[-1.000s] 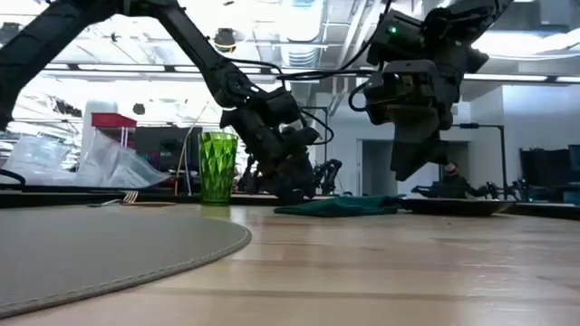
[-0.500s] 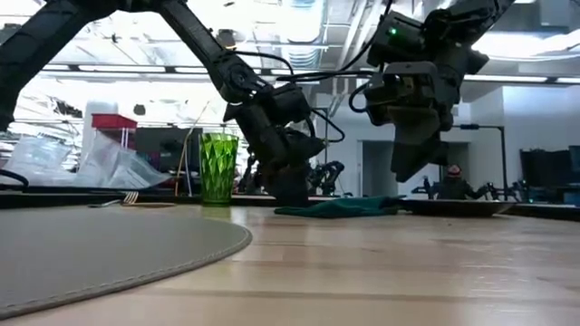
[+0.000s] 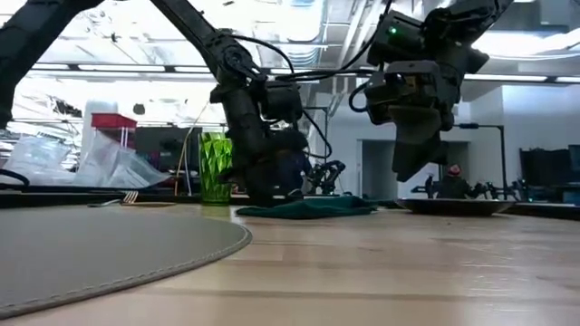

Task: Set table place
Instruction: Put the green napkin on the gray mat, then move the gray mat to the center

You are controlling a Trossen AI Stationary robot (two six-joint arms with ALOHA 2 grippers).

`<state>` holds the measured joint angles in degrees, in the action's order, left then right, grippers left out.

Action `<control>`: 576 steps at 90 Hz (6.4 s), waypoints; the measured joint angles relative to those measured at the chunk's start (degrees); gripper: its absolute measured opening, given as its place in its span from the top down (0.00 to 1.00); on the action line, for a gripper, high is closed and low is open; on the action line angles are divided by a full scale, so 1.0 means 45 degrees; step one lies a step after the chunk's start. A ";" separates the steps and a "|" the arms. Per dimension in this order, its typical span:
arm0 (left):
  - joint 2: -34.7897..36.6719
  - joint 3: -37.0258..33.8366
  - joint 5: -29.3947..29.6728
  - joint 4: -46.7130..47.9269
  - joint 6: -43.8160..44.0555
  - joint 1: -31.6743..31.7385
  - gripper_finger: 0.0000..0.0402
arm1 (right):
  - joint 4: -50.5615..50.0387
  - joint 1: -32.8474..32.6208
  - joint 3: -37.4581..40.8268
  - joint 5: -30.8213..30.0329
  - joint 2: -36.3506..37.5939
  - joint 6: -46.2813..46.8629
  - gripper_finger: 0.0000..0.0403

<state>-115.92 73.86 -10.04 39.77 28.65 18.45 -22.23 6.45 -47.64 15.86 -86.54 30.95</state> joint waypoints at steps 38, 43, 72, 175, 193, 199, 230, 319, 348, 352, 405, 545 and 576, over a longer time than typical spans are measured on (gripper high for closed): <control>0.1647 -0.0168 0.1582 0.3879 0.0272 0.0294 1.00 | 0.0091 -0.0357 0.0002 0.0156 0.0000 -0.0817 0.77; 0.2359 -0.0122 0.1582 0.3842 0.0384 0.0318 1.00 | 0.0103 -0.0352 0.0000 0.0157 0.0000 -0.0976 0.77; 0.4994 -0.0050 0.2143 0.1844 0.1801 0.0609 1.00 | 0.0124 -0.0232 0.0003 0.0164 0.0000 -0.1491 0.77; 0.8399 -0.5639 -0.1725 0.4156 0.8245 -0.2395 1.00 | -0.0503 -0.0148 0.0000 0.0518 0.0000 -0.1654 0.77; 1.1178 -0.7431 -0.1832 0.4353 1.1369 -0.3881 1.00 | -0.0278 -0.0091 0.0003 0.0518 0.0000 -0.1660 0.77; 1.2077 -0.7912 -0.1851 0.4376 1.2457 -0.4360 1.00 | -0.0273 -0.0061 0.0003 0.0518 0.0000 -0.1658 0.77; 1.4988 -0.8664 -0.0753 0.4773 1.7015 -0.6388 1.00 | -0.0243 -0.0075 0.0000 0.0518 0.0000 -0.1655 0.77; 1.5157 -0.8163 0.1772 0.4780 1.7139 -0.6599 0.80 | 0.0167 -0.0346 0.0001 0.1218 0.0005 -0.2367 0.74; 1.5120 -0.8163 0.1016 0.3490 1.8208 -0.6595 0.70 | 0.0138 -0.0278 0.0001 0.1218 0.0005 -0.2307 0.66; 1.5111 -0.8163 0.1534 0.2773 1.8397 -0.6576 0.71 | 0.0139 -0.0231 0.0005 0.1216 0.0005 -0.2215 0.67; 1.2113 -0.5552 0.5706 0.4258 1.2495 -0.0935 1.00 | 0.0380 0.0110 0.0001 0.1210 0.0005 -0.2086 0.71; 0.3099 -0.5094 0.0336 -0.6133 1.0268 -0.6513 1.00 | -0.7101 0.0081 0.0003 -0.2886 0.8778 -0.0449 0.79; 0.2973 -0.4856 0.1053 -0.7887 0.8780 -0.3996 1.00 | -0.6606 0.0269 0.0005 -0.2891 0.7913 -0.0410 0.80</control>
<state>-102.54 52.01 -5.30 4.28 68.16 0.47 -51.95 7.66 -47.62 2.85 -50.93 29.10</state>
